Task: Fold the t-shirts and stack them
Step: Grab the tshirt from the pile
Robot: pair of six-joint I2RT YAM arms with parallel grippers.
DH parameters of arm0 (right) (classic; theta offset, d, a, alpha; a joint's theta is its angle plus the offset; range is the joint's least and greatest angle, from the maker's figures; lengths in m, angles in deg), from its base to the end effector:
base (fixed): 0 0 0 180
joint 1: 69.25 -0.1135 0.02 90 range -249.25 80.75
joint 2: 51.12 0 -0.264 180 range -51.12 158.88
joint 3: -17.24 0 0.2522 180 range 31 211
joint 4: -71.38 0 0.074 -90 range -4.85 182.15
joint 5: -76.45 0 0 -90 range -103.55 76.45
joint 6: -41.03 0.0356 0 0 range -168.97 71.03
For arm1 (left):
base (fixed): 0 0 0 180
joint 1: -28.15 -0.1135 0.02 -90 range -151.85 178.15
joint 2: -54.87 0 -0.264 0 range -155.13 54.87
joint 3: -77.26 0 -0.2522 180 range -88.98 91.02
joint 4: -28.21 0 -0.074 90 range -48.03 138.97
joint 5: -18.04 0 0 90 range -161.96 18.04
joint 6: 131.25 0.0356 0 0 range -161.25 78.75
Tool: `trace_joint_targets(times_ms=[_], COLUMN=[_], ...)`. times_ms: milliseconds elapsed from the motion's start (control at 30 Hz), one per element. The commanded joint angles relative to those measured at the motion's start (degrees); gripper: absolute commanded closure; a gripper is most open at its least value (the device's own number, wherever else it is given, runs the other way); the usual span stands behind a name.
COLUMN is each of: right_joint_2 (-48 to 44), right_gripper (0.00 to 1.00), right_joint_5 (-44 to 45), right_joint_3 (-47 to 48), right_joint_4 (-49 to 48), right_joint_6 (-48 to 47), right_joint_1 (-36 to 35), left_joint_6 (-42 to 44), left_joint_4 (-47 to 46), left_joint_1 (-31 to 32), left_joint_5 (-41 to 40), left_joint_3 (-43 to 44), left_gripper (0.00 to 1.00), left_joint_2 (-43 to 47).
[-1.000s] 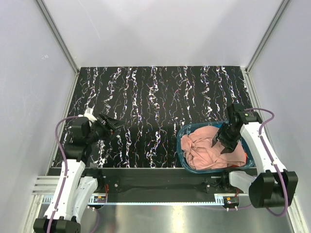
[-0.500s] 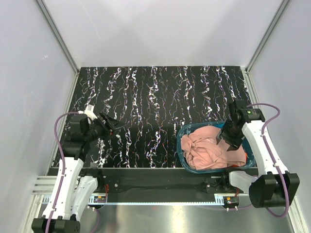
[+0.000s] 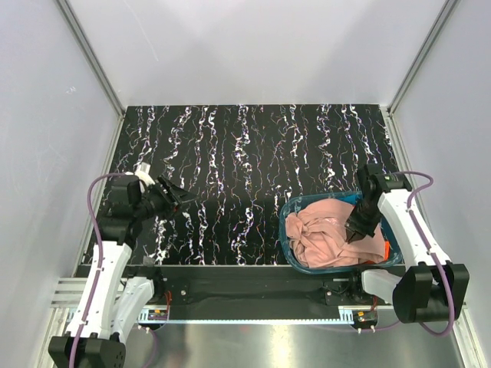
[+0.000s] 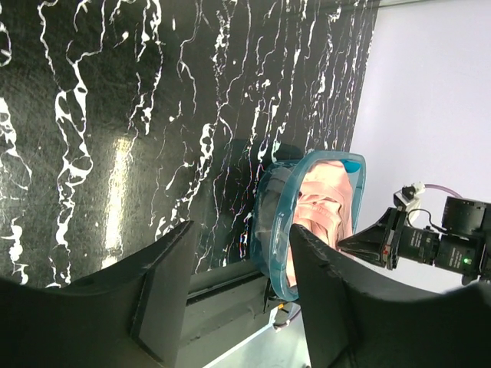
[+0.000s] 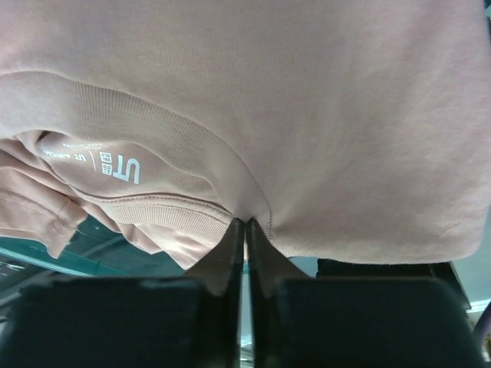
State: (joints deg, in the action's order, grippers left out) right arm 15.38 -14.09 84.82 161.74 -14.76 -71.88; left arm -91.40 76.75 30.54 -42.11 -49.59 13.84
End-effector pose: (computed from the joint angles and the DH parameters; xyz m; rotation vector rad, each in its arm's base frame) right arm 0.1681 0.0081 0.2508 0.8523 3.0144 0.0202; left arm 0.1509 -0.0240 0.2775 -0.6488 2.2308 -1.0649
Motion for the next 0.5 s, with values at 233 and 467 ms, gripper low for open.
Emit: trace_joint_targets(times_ms=[233, 467], right_joint_2=[0.8, 9.8], right_gripper=[1.0, 1.0], right_joint_5=[-1.0, -0.4], right_joint_3=[28.4, 67.2], right_joint_4=[8.2, 8.6], right_joint_6=[-1.9, -6.5], right_joint_1=[-0.3, -0.2], left_joint_6=[3.5, 4.1], left_joint_4=[-0.8, -2.5], left_joint_1=[0.6, 2.6], left_joint_5=[3.7, 7.0], left_joint_3=[5.8, 7.4], left_gripper=[0.46, 0.46], left_joint_2=[-1.3, -2.6])
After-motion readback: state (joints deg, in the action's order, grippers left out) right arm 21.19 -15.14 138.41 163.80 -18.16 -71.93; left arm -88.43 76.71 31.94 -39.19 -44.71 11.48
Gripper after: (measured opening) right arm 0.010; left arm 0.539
